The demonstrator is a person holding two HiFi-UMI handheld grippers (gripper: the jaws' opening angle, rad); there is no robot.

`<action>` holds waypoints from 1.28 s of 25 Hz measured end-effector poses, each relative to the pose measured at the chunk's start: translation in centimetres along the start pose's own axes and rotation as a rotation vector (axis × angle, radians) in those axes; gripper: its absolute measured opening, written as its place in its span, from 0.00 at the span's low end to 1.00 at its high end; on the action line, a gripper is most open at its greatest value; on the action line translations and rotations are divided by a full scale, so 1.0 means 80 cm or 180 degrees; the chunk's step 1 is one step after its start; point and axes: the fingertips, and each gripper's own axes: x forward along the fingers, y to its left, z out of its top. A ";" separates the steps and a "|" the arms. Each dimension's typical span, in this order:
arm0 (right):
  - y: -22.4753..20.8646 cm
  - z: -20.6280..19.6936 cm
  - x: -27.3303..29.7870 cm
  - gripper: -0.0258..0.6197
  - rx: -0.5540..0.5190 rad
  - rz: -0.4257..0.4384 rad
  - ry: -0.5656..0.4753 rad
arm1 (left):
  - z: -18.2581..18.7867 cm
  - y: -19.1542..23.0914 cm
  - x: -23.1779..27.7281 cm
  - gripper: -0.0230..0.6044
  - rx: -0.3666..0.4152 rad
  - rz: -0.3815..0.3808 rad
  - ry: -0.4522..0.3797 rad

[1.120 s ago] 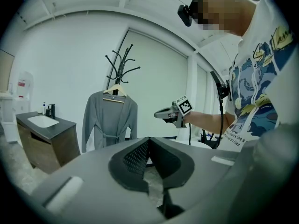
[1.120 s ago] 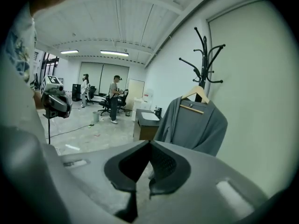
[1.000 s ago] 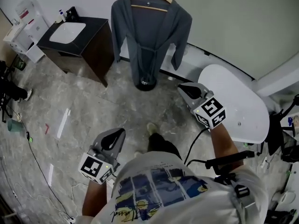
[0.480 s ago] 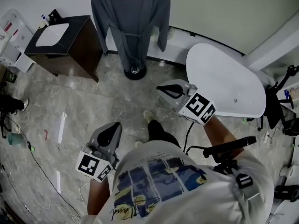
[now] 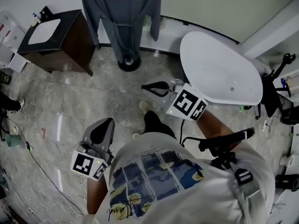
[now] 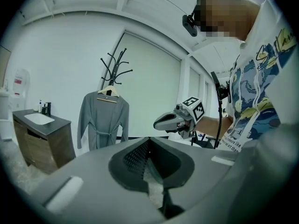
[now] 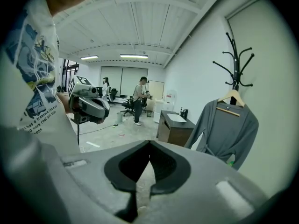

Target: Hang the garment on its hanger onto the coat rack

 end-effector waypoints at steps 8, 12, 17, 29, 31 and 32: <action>0.019 0.022 0.008 0.04 -0.0104 0.0110 -0.0072 | 0.000 -0.006 0.001 0.04 0.0006 -0.0014 -0.0013; 0.024 0.024 0.009 0.04 -0.0131 0.0134 -0.0071 | -0.002 -0.007 0.000 0.04 0.0013 -0.0001 0.0004; 0.028 0.027 0.007 0.04 -0.0141 0.0141 -0.0079 | -0.001 -0.007 0.000 0.04 0.0027 -0.0006 0.0000; 0.024 0.017 -0.001 0.04 -0.0130 0.0070 -0.0065 | -0.009 -0.012 0.012 0.04 0.0026 -0.0085 0.0054; 0.022 0.014 -0.002 0.04 -0.0123 0.0051 -0.0051 | -0.010 -0.014 0.016 0.04 0.0030 -0.0114 0.0059; 0.022 0.012 -0.003 0.04 -0.0121 0.0041 -0.0045 | -0.011 -0.014 0.017 0.04 0.0031 -0.0125 0.0063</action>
